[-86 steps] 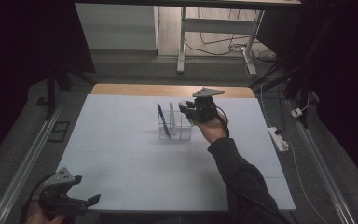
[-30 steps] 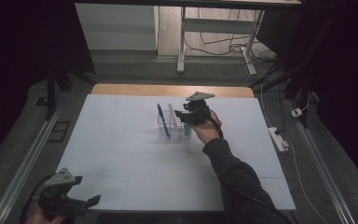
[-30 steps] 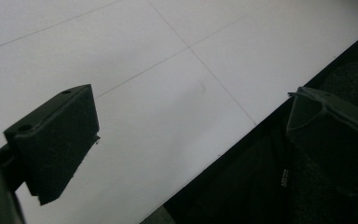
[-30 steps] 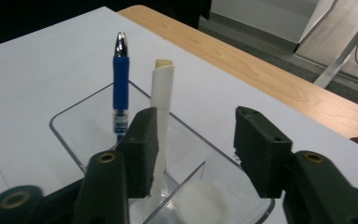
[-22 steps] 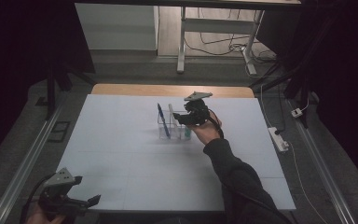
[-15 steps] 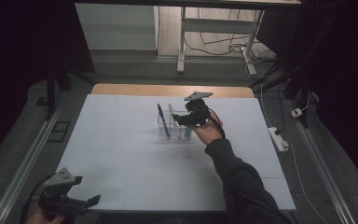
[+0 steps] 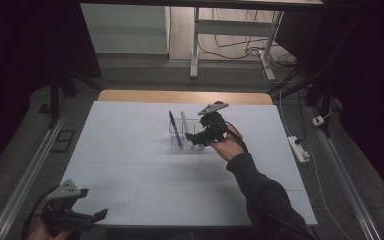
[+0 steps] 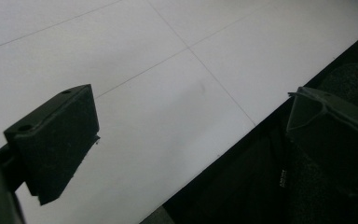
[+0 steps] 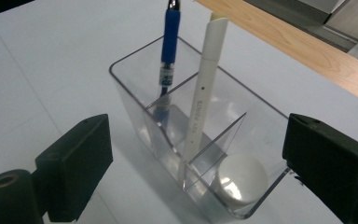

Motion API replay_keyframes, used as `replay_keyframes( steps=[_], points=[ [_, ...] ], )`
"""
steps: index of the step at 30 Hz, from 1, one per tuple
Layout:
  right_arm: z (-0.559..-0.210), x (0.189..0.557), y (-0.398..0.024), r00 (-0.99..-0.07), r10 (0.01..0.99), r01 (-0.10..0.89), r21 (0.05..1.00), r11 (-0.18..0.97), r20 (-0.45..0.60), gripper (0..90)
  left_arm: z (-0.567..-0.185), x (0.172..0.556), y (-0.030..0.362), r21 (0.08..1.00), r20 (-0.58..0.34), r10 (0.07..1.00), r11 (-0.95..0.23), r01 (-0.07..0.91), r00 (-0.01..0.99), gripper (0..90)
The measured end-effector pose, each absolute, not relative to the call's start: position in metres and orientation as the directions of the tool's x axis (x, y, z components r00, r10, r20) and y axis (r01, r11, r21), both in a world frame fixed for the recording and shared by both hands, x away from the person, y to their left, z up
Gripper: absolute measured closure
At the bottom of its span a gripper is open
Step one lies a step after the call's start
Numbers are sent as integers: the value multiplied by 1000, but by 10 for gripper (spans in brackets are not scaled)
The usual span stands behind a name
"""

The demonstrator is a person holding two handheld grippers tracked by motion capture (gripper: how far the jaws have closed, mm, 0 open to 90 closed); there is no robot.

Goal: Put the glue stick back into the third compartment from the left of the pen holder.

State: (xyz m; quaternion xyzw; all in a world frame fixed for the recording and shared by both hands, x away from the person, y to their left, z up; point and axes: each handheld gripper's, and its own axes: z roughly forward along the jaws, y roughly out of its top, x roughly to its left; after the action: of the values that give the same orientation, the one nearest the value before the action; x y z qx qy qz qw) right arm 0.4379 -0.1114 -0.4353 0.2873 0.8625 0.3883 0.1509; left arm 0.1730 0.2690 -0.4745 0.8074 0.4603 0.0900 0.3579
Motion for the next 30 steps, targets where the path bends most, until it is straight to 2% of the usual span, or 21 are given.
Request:
replay_keyframes(
  steps=[9, 30],
  points=[
    [-437, 427, -115, -805, 593, 395, 735, 551, -12, 12, -475, 173, 269, 662, -187, 807, -318, 679, 560, 26],
    [-448, 389, -132, -846, 533, 381, 702, 602, 2, 0, -475, 173, 270, 661, -188, 808, -316, 680, 558, 25]
  ],
)
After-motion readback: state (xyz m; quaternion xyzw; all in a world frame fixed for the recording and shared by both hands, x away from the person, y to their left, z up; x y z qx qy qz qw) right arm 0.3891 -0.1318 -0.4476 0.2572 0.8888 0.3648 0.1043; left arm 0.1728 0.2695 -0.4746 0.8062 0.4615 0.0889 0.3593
